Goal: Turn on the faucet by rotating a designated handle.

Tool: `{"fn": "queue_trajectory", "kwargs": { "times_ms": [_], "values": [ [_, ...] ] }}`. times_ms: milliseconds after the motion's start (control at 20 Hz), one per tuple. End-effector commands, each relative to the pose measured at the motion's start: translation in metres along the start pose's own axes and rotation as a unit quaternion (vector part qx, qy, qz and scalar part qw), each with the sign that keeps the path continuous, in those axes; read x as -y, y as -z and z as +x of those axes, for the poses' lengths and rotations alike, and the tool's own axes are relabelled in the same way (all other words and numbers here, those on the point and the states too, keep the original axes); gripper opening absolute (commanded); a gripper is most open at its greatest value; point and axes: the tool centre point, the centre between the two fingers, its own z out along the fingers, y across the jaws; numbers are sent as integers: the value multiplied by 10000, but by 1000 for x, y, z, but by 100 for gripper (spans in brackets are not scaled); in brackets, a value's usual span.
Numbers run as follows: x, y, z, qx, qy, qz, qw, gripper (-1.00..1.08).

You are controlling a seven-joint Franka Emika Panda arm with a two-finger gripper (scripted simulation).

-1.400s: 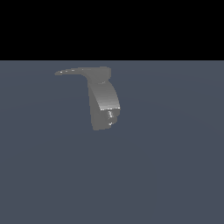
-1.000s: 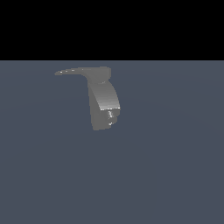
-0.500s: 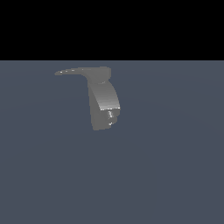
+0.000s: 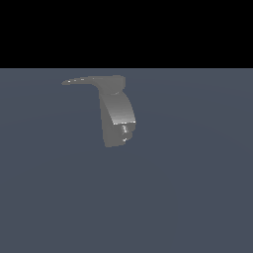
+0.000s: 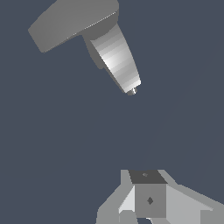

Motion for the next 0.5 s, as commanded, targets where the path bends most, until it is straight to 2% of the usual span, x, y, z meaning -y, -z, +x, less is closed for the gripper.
{"fn": "queue_trajectory", "kwargs": {
  "times_ms": [0, 450],
  "values": [
    [14, -8, 5, -2, -247, 13, 9997, -100],
    [63, -35, 29, -9, -1112, 55, 9938, -100]
  ]
}}
